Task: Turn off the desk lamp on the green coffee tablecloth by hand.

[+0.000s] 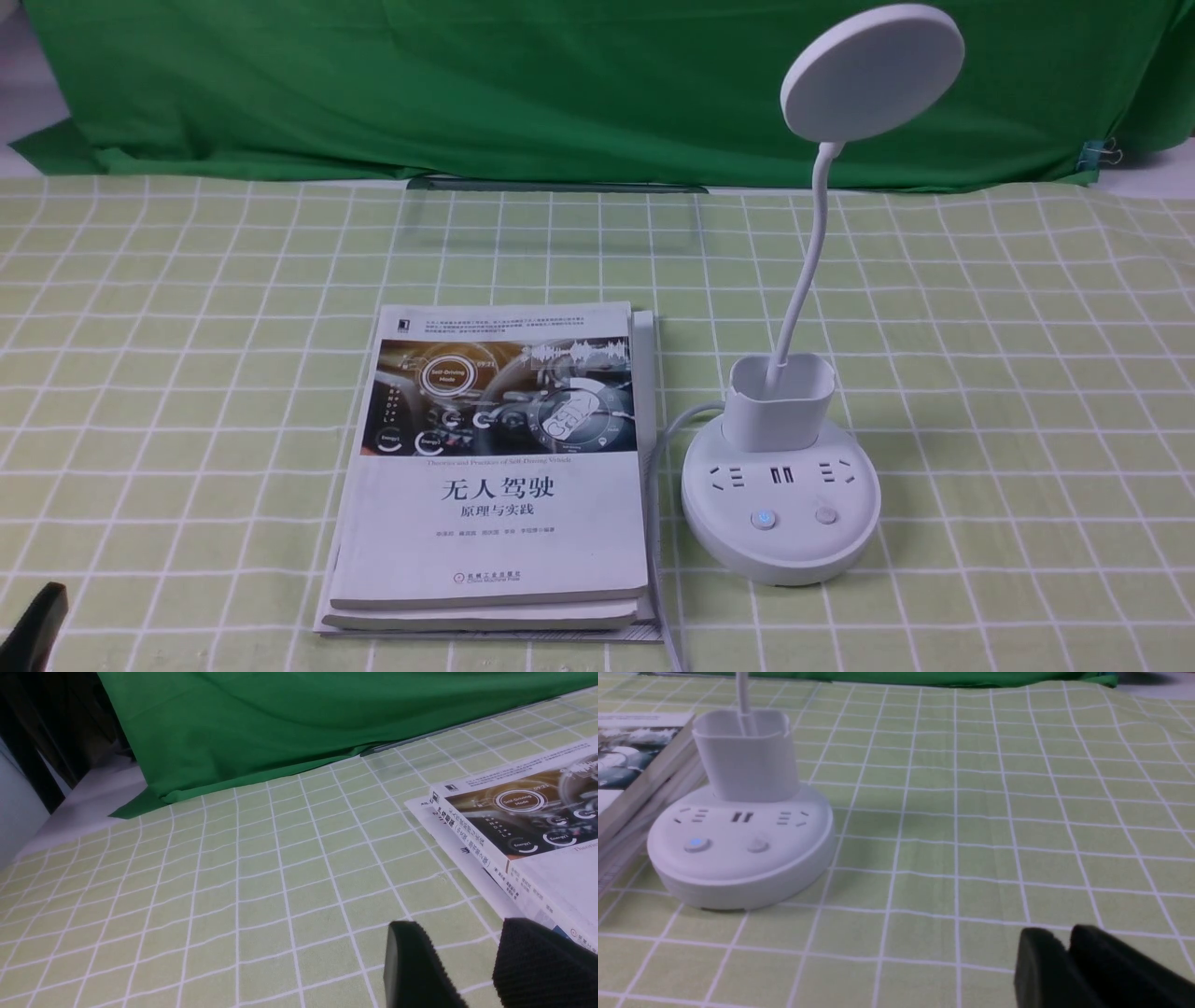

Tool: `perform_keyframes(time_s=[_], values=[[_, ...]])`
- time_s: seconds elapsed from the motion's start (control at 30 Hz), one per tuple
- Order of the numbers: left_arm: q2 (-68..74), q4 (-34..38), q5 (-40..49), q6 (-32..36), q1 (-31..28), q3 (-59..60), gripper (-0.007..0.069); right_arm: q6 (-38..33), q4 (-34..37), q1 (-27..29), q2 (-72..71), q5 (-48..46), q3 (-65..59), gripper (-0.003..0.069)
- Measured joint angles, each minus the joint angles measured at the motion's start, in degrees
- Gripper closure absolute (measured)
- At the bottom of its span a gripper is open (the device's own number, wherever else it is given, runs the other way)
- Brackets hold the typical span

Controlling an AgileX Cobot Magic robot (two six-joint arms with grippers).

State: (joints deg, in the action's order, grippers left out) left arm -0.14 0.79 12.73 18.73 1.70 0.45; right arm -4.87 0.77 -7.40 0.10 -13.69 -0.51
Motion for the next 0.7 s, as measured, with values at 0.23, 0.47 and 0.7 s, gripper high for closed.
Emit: perform_keyframes(time_s=[0.23, 0.47, 0.7], values=[[0.0, 0.0, 0.0, 0.0, 0.0, 0.0, 0.0382, 0.0, 0.0, 0.0, 0.0, -0.1, 0.0, 0.0487], [0.0, 0.0, 0.0, 0.0, 0.0, 0.0, 0.0382, 0.0, 0.0, 0.0, 0.0, -0.1, 0.0, 0.0466], [0.0, 0.0, 0.0, 0.0, 0.0, 0.0, 0.0382, 0.0, 0.0, 0.0, 0.0, -0.1, 0.0, 0.0459]])
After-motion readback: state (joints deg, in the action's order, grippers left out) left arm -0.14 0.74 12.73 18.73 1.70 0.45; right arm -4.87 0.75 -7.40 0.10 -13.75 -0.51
